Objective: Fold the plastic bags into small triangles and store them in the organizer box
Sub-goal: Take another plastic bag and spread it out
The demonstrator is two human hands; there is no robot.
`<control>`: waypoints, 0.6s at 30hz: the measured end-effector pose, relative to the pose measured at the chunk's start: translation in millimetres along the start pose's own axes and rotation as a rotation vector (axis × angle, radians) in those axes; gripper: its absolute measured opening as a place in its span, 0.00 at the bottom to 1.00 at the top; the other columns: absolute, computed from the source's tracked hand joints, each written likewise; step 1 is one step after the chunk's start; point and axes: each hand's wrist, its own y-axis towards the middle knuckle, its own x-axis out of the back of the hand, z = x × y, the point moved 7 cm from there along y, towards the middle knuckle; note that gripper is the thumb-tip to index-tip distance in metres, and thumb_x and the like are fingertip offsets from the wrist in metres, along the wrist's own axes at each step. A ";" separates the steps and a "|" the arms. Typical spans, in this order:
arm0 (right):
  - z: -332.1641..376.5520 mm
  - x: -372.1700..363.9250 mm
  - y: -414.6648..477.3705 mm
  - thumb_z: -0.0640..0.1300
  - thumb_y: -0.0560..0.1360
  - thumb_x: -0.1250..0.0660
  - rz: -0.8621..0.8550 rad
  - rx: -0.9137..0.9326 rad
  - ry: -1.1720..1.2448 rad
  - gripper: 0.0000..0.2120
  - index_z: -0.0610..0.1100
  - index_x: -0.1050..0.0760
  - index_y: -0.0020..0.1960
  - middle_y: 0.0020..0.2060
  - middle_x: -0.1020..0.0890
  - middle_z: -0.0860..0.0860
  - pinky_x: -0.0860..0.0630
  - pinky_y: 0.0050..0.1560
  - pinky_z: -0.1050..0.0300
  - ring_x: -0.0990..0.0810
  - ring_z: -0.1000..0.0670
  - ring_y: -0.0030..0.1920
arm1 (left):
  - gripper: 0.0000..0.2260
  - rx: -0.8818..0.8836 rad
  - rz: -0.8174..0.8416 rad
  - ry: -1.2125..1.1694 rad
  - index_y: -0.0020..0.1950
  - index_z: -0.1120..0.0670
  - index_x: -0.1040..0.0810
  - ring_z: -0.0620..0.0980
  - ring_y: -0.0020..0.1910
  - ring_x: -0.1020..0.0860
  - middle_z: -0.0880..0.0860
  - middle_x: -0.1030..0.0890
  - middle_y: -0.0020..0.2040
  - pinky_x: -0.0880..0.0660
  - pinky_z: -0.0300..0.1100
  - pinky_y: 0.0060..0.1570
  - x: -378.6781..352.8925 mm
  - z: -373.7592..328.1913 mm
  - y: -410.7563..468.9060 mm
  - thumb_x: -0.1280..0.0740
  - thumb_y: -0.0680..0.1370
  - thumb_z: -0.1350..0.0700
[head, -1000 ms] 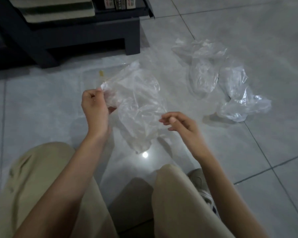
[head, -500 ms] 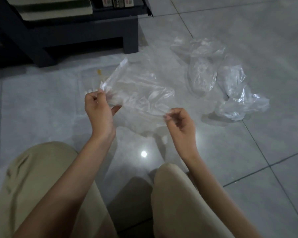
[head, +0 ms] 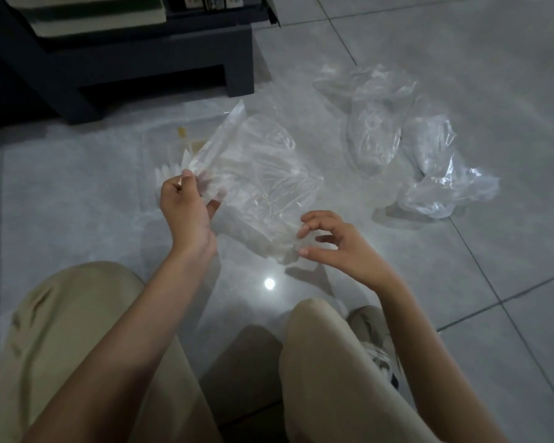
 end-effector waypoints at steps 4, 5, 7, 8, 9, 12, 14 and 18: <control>-5.1 -8.2 0.6 0.41 0.72 0.27 0.073 0.001 -0.049 0.07 0.52 0.21 0.46 0.59 0.25 0.56 0.30 0.63 0.61 0.26 0.60 0.60 | 0.09 0.049 0.015 -0.053 0.44 0.55 0.30 0.46 0.42 0.23 0.54 0.23 0.45 0.22 0.37 0.36 0.9 5.0 4.7 0.42 0.83 0.56; -5.9 -8.1 0.8 0.41 0.73 0.28 0.074 0.012 -0.028 0.06 0.51 0.20 0.44 0.59 0.24 0.55 0.29 0.63 0.58 0.25 0.59 0.60 | 0.09 0.050 0.016 -0.055 0.44 0.55 0.30 0.45 0.41 0.23 0.53 0.23 0.44 0.22 0.37 0.37 1.2 5.5 4.8 0.42 0.83 0.56; -5.3 -5.6 -0.5 0.39 0.74 0.29 0.063 0.043 0.124 0.06 0.49 0.20 0.41 0.58 0.22 0.52 0.26 0.60 0.56 0.23 0.54 0.59 | 0.09 0.050 0.009 -0.049 0.43 0.54 0.30 0.43 0.39 0.23 0.51 0.24 0.41 0.22 0.37 0.37 2.5 6.2 5.5 0.42 0.83 0.56; -3.7 -3.5 -1.8 0.39 0.73 0.29 0.058 0.063 0.239 0.06 0.48 0.20 0.40 0.58 0.22 0.51 0.26 0.58 0.57 0.22 0.52 0.59 | 0.10 0.052 0.006 -0.045 0.43 0.54 0.31 0.43 0.38 0.23 0.50 0.24 0.40 0.22 0.37 0.38 3.2 6.6 6.3 0.42 0.83 0.56; -1.3 -0.8 -3.1 0.41 0.72 0.29 0.052 0.085 0.346 0.04 0.49 0.20 0.39 0.57 0.21 0.52 0.26 0.58 0.57 0.23 0.51 0.59 | 0.10 0.055 0.007 -0.042 0.42 0.54 0.31 0.43 0.38 0.23 0.50 0.25 0.39 0.22 0.38 0.38 3.8 7.3 7.9 0.42 0.83 0.56; 3.4 9.8 -4.6 0.52 0.69 0.26 0.007 0.151 0.540 0.06 0.51 0.20 0.37 0.56 0.20 0.54 0.28 0.59 0.56 0.24 0.50 0.61 | 0.10 0.074 0.030 -0.032 0.43 0.54 0.31 0.44 0.40 0.23 0.50 0.25 0.39 0.23 0.38 0.37 3.6 10.5 11.6 0.42 0.83 0.56; 5.3 14.2 -5.0 0.55 0.68 0.26 0.012 0.175 0.653 0.09 0.51 0.21 0.37 0.54 0.20 0.52 0.28 0.55 0.57 0.24 0.51 0.57 | 0.10 0.085 0.035 -0.036 0.42 0.54 0.31 0.43 0.40 0.23 0.50 0.25 0.39 0.23 0.37 0.37 2.4 12.3 10.3 0.42 0.83 0.57; 12.4 20.9 -6.8 0.55 0.68 0.26 0.029 0.210 0.747 0.11 0.50 0.24 0.40 0.42 0.25 0.50 0.33 0.46 0.58 0.29 0.51 0.43 | 0.09 0.086 0.044 -0.042 0.43 0.53 0.30 0.42 0.42 0.23 0.49 0.25 0.41 0.23 0.37 0.38 -1.4 12.0 4.8 0.42 0.84 0.57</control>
